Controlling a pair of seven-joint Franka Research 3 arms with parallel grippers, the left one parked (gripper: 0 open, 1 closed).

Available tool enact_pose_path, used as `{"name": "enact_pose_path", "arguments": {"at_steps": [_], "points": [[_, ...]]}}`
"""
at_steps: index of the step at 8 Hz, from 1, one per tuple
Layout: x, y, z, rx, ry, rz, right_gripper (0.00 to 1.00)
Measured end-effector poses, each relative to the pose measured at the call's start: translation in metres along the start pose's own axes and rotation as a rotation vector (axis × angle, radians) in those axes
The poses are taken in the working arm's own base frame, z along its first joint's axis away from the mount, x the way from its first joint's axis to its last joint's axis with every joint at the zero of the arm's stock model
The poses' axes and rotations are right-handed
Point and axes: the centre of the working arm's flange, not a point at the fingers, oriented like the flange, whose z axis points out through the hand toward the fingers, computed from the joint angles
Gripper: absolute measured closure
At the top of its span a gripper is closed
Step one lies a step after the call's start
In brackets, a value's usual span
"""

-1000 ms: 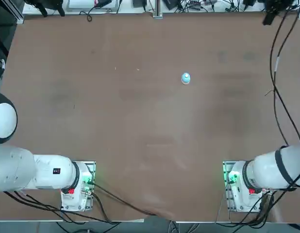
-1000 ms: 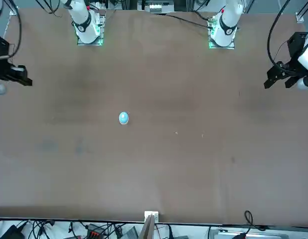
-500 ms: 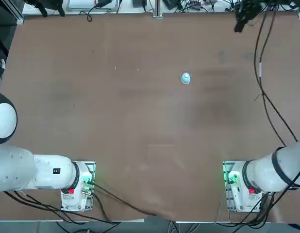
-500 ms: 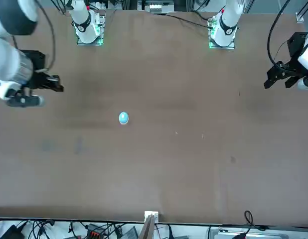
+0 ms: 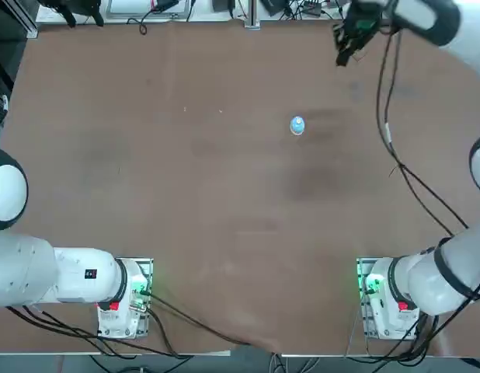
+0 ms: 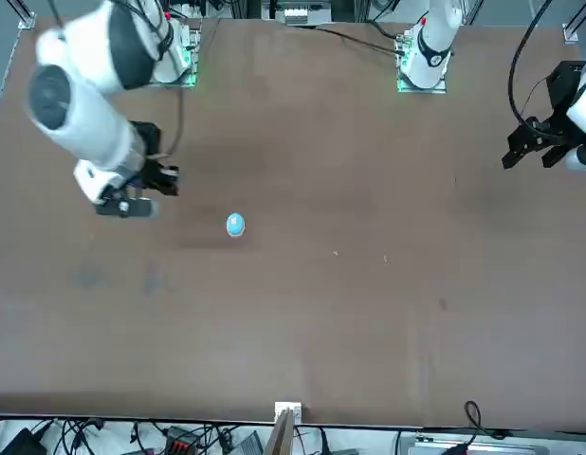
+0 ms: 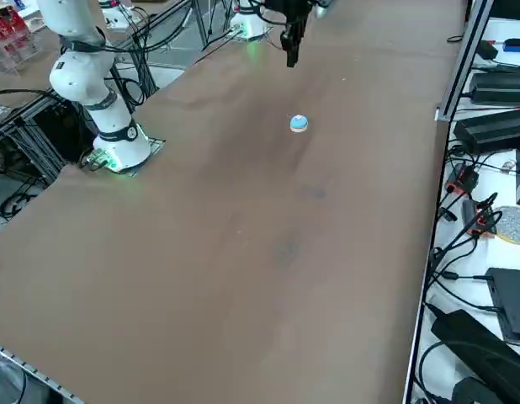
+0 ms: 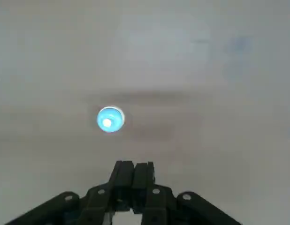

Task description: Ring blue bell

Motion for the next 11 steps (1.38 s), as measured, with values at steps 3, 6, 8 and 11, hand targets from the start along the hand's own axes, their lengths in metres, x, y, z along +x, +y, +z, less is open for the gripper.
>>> {"name": "enact_pose_path", "arguments": {"at_steps": [3,6,8,11], "points": [[0.006,-0.045,0.065,-0.018,-0.008,-0.008,0.99],[0.013,-0.062,0.117,-0.023,0.006,-0.014,0.99],[0.008,-0.073,0.155,-0.021,0.027,-0.015,0.99],[-0.002,-0.071,0.185,-0.019,0.045,-0.018,0.99]]}}
